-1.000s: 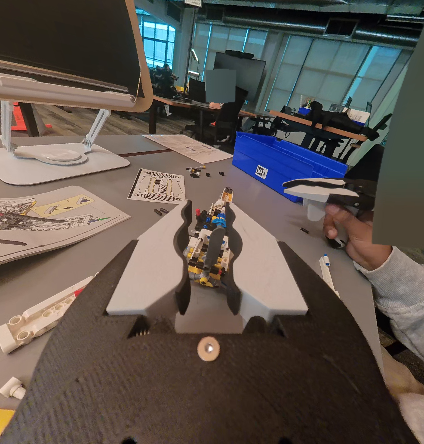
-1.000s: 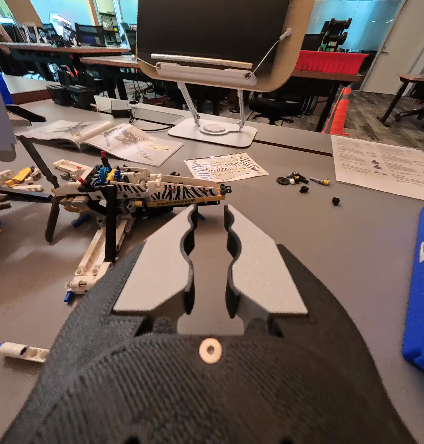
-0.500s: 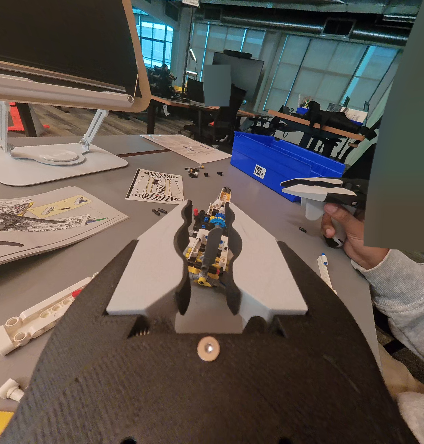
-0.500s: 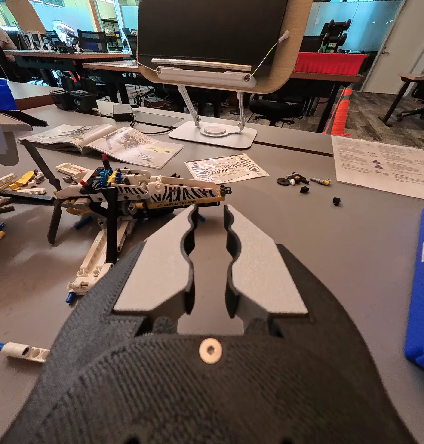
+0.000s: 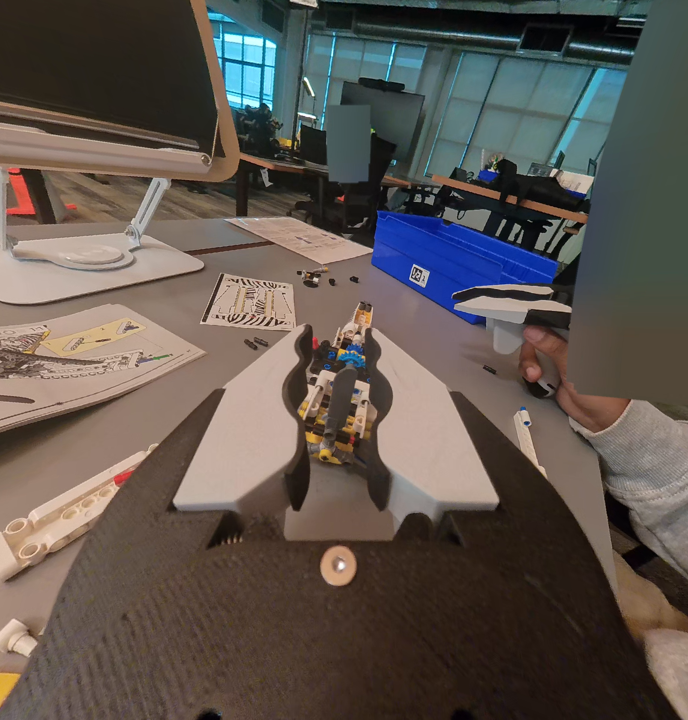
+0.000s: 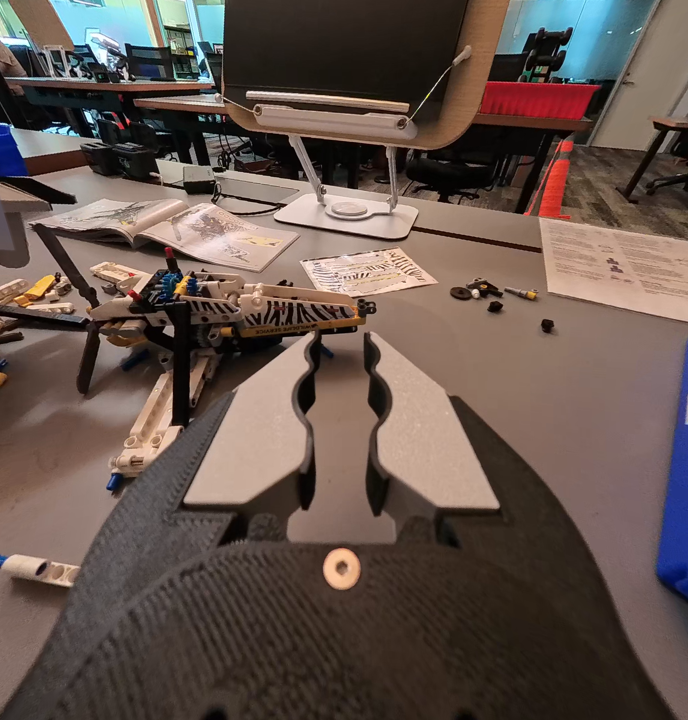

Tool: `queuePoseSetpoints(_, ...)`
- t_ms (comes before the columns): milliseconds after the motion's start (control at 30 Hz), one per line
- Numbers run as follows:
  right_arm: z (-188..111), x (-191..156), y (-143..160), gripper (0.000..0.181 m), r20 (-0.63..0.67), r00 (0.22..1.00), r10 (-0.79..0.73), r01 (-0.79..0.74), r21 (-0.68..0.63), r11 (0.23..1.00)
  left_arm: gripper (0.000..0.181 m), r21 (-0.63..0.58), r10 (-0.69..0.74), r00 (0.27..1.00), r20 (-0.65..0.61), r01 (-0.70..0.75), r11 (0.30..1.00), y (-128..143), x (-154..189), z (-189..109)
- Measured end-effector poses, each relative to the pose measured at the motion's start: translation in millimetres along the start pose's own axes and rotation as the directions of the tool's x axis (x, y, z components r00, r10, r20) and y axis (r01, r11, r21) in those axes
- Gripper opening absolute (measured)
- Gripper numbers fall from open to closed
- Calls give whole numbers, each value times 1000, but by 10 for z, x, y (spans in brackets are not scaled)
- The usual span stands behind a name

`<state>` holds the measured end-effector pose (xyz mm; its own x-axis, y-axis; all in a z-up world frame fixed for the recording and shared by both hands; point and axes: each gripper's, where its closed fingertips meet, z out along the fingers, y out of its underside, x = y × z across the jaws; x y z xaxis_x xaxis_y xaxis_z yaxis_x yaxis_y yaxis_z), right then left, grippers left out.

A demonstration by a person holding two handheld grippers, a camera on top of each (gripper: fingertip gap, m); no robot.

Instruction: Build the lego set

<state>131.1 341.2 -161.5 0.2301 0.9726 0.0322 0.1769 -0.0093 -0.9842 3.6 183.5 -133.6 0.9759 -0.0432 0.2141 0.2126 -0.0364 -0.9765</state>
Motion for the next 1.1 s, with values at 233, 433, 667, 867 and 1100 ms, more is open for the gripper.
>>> queuePoseSetpoints(233, 2, 1, 1, 21, 0, 1000, 0, 0, -1, 1000, 24, -2, 21, 1000, -2, -21, 1000, 2, 22, 1)
queuePoseSetpoints(433, 2, 2, 1, 21, -1, 1000, -1, 1, -1, 1000, 24, 0, 7, 1000, -7, -7, 1000, -3, 24, -3)
queuePoseSetpoints(667, -1, 1, -3, 21, 1, 1000, 0, 0, 3, 1000, 24, -3, 23, 1000, -7, -23, 1000, 4, 32, 0)
queuePoseSetpoints(867, 2, -2, 0, 21, 1, 1000, -1, 1, 0, 1000, 23, 79, 119, 973, -198, -106, 991, -97, 458, -70)
queuePoseSetpoints(1100, 6, -6, 5, 21, 1, 1000, -3, 3, -3, 1000, 10, 67, 236, 927, -292, -226, 972, 23, 722, -90)
